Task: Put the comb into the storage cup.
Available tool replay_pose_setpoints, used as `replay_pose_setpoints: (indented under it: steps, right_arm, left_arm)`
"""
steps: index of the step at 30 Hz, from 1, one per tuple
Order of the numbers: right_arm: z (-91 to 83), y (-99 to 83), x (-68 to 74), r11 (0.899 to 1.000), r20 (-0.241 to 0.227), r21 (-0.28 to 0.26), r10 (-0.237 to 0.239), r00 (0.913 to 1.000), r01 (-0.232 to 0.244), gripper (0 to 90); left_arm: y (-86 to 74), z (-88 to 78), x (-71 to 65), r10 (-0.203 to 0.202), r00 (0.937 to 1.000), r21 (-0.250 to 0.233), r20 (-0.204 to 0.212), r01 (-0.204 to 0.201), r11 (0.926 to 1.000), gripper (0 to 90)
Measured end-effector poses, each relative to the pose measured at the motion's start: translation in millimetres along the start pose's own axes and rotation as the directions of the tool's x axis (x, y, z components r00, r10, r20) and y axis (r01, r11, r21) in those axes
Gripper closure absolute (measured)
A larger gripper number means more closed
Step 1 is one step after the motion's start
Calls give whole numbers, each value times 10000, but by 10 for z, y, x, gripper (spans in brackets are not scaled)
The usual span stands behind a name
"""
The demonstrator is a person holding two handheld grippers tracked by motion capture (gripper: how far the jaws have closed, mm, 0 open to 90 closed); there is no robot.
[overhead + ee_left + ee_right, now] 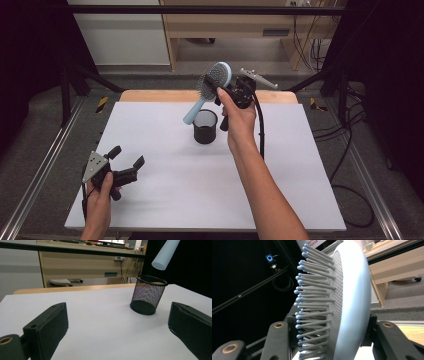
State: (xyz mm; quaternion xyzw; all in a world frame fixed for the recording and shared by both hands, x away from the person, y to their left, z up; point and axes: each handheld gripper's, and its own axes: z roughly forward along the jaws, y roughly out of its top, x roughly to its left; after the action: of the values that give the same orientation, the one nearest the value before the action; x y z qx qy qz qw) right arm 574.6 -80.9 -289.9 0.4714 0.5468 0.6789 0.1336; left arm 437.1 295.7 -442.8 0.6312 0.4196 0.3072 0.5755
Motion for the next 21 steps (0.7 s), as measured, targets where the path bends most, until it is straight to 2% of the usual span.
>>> replay_pose_setpoints:
  steps: [21]
  right_arm:
    - [41, 60, -199, 9996, 558, -271, 124, 9984, -109, 506]
  left_arm:
    - [-5, 6, -8, 16, 10000, 10, 43, -16, 10000, 31]
